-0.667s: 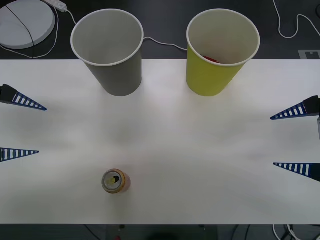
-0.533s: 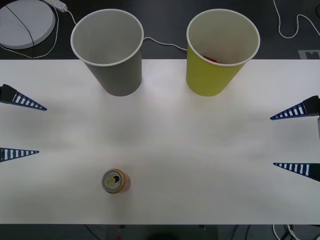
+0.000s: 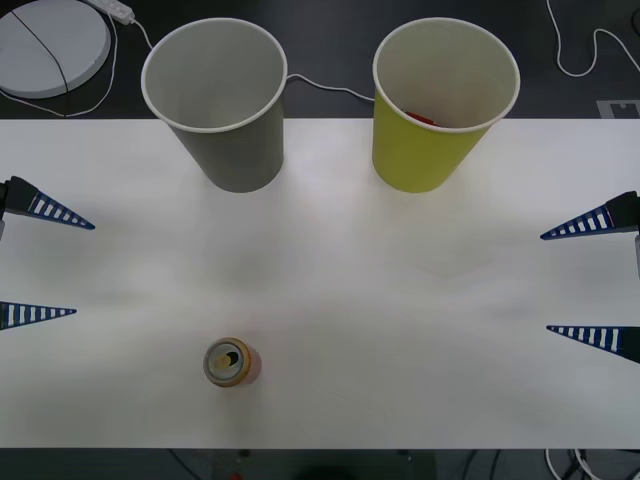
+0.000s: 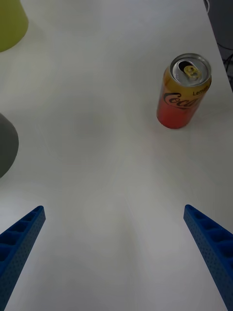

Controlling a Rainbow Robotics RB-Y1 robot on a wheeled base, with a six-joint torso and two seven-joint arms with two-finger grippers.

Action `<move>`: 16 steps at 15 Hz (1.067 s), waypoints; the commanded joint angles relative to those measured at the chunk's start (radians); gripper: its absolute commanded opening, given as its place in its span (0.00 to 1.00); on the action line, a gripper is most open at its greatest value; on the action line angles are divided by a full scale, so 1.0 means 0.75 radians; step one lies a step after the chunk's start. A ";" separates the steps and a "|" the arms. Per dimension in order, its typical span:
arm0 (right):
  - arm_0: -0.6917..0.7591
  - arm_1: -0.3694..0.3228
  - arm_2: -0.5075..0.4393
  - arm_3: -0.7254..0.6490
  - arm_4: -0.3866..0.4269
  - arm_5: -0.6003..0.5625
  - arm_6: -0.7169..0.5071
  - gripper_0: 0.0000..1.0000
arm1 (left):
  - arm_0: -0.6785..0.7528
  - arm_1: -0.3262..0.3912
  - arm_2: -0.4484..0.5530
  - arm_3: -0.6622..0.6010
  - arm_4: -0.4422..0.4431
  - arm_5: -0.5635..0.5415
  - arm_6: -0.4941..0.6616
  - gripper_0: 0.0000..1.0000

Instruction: Put the can into the green bin and the plastic bottle into the gray bin

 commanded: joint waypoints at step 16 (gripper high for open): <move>0.000 0.000 0.000 0.000 0.000 0.000 0.000 1.00 | -0.039 -0.001 -0.472 0.636 0.436 0.000 -0.602 1.00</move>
